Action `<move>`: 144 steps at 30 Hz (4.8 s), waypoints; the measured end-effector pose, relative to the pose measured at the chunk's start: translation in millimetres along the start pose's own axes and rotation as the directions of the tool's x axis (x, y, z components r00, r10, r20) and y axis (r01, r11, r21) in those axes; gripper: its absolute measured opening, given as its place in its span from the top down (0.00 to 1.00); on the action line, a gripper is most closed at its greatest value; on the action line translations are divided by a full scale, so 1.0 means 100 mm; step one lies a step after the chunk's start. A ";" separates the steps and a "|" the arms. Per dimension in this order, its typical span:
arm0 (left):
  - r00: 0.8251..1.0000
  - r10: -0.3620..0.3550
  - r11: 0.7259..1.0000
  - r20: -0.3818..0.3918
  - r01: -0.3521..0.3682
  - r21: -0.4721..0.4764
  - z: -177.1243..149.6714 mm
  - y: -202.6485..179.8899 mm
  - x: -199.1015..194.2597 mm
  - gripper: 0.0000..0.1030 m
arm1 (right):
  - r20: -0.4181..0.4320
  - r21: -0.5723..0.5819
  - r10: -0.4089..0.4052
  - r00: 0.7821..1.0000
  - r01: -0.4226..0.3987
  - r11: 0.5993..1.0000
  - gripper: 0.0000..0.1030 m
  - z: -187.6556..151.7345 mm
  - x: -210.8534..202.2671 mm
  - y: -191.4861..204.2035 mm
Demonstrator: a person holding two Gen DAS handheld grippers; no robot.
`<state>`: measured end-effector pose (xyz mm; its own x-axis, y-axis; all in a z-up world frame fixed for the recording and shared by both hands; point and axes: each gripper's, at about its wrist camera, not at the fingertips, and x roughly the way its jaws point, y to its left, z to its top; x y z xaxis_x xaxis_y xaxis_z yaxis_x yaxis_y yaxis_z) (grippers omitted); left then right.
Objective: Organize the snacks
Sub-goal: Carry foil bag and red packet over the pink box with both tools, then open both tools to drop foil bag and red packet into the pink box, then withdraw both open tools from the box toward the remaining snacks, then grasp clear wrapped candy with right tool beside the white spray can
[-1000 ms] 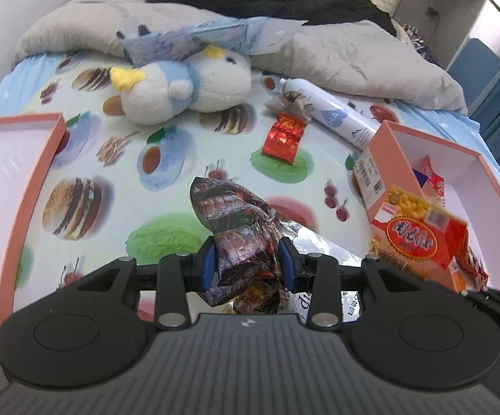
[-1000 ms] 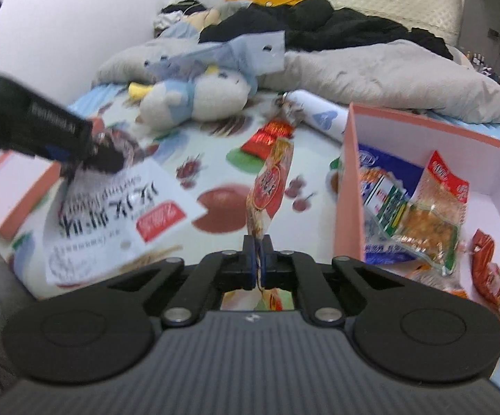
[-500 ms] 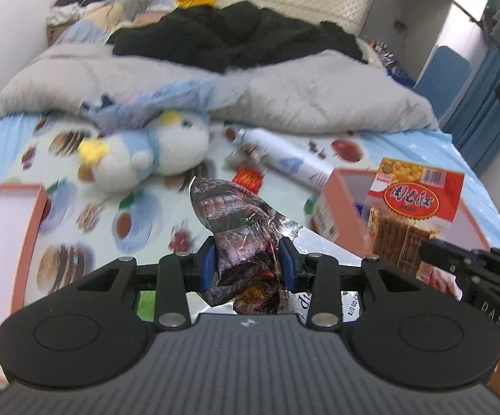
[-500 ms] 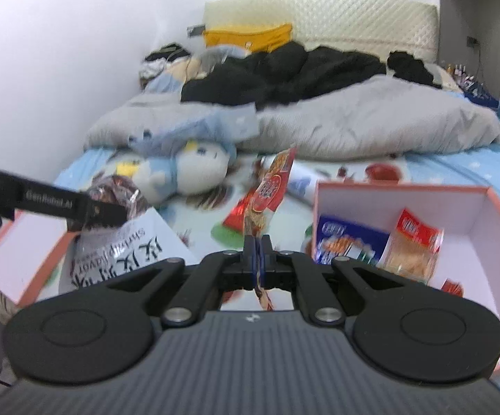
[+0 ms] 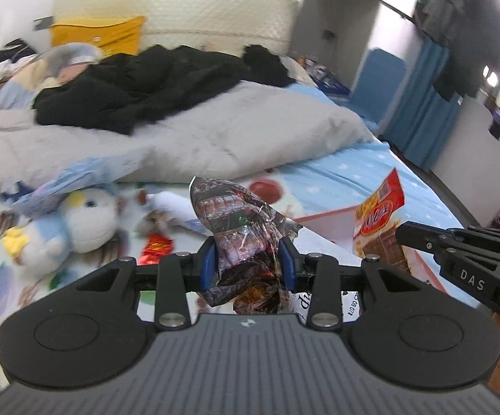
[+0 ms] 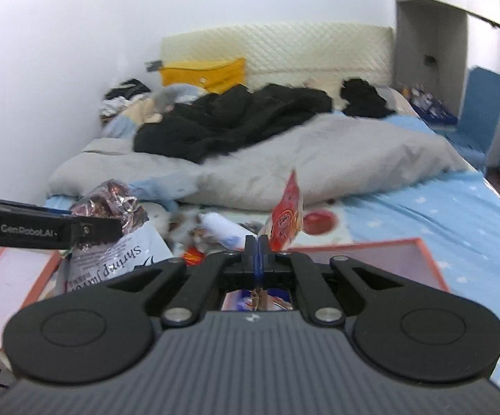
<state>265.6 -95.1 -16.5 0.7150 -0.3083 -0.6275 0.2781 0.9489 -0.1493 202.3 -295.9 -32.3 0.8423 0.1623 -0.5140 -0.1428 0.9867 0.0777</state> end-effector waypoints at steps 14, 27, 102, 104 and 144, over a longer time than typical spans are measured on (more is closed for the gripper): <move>0.961 -0.059 0.994 -0.269 0.081 0.073 -0.38 -0.69 1.40 0.57 | -0.236 0.108 -0.064 0.970 0.092 0.990 0.97 -0.59 0.47 -0.84; 0.933 -0.046 0.995 -0.358 0.075 0.066 -0.63 -0.74 1.86 0.14 | -0.277 0.180 -0.093 0.956 0.146 0.973 0.95 -0.94 0.65 -1.06; 0.985 0.158 0.955 -0.068 -0.170 -0.243 -1.66 1.61 -0.05 0.10 | -0.110 0.033 0.218 0.970 -0.216 0.976 0.07 -0.73 0.46 1.17; 0.986 0.152 0.956 -0.075 -0.166 -0.240 -1.65 1.69 0.10 0.10 | -0.130 0.022 0.232 0.964 -0.231 0.973 0.08 -0.66 0.63 1.21; 0.996 -0.033 0.999 -0.083 0.033 0.001 -0.84 2.01 3.10 0.30 | -0.478 0.421 0.327 0.815 -0.114 0.900 0.39 -0.07 4.28 0.77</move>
<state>489.5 5.5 -304.9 0.6496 -0.3326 -0.6837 0.3023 0.9381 -0.1691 548.1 -150.5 -251.8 0.3920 0.4512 -0.8017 -0.0057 0.8727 0.4883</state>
